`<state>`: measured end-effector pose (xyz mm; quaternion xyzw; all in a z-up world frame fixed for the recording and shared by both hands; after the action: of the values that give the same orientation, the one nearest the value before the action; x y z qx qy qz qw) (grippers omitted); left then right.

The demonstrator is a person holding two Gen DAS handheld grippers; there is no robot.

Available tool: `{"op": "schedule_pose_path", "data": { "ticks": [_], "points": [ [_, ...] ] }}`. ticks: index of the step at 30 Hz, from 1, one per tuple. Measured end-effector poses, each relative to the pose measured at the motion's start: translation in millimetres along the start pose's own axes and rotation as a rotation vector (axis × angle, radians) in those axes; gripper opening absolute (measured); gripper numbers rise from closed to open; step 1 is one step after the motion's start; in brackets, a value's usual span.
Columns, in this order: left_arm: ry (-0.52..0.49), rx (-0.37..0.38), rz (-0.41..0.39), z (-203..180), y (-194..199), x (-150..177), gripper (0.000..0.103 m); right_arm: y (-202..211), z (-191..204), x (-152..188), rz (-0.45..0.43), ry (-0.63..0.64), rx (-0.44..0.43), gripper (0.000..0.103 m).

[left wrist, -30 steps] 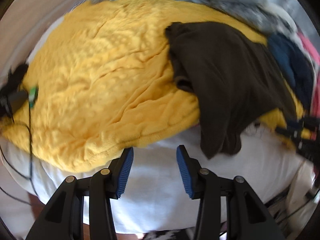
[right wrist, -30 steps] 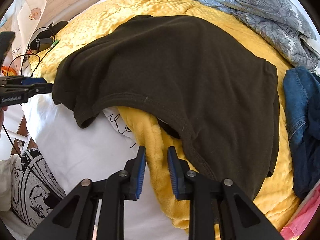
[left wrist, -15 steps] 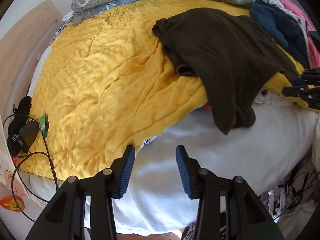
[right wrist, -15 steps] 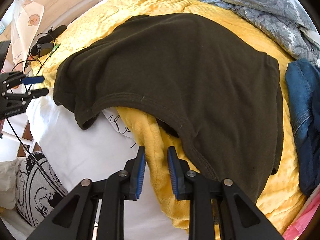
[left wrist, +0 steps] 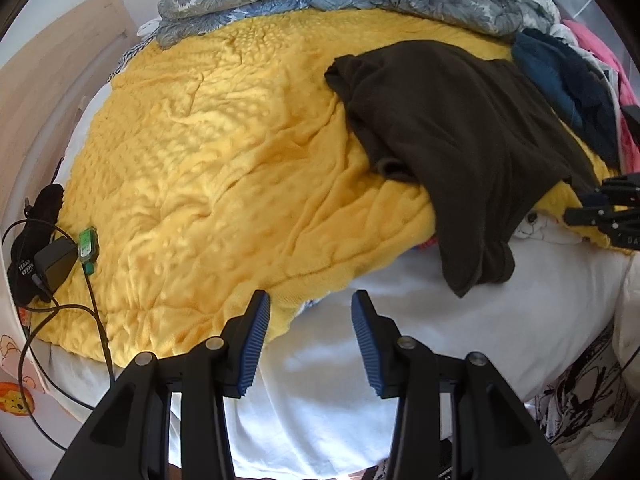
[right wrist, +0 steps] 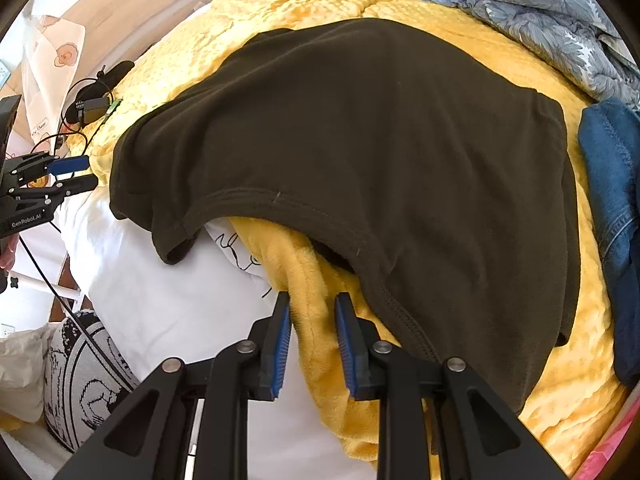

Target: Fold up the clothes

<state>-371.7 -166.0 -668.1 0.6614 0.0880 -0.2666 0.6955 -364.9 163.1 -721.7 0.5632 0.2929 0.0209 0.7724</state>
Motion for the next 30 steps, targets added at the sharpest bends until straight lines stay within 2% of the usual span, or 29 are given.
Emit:
{"op": "schedule_pose_path", "data": {
  "ticks": [4,6,10,13,19,21,22,24,27,30],
  "points": [
    [-0.029,-0.029,0.004,6,-5,-4,0.046,2,-3,-1,0.001,-0.007,-0.007,0.023],
    [-0.042,-0.019,0.007,5,-6,-5,0.046,3,-4,-1,0.001,-0.01,-0.011,0.023],
    [-0.137,0.014,0.032,-7,-11,1,0.046,6,-5,-2,0.004,-0.012,-0.02,0.023],
    [-0.196,0.005,0.048,-13,-16,5,0.046,8,-6,-3,0.006,-0.014,-0.026,0.023],
    [-0.235,-0.033,0.064,-14,-37,-2,0.046,12,-7,-4,0.011,-0.019,-0.035,0.023],
    [-0.237,-0.043,0.072,-15,-44,-5,0.041,13,-8,-4,0.013,-0.023,-0.039,0.023],
    [-0.238,-0.047,0.076,-15,-48,-6,0.031,13,-9,-4,0.015,-0.025,-0.04,0.023],
    [-0.221,-0.044,0.098,-15,-54,-5,0.017,14,-10,-5,0.017,-0.031,-0.041,0.02],
    [-0.196,-0.02,0.111,-15,-55,-1,0.014,16,-9,-5,0.023,-0.028,-0.046,0.011],
    [-0.175,0.01,0.104,-14,-49,2,0.011,19,-3,-6,0.023,-0.011,-0.054,0.009]
  ]
}}
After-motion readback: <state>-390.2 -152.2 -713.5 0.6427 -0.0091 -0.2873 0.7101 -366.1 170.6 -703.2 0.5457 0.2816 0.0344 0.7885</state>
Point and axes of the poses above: each gripper's, at about its wrist camera, not at the fingertips, and y roughly against the way its jaws point, z to its left, x to its underside, the point moved 9 cm from there along -y, roughly the way its jaws point, and after that the axes turned 8 degrees about -z, right-handed, at the moved point
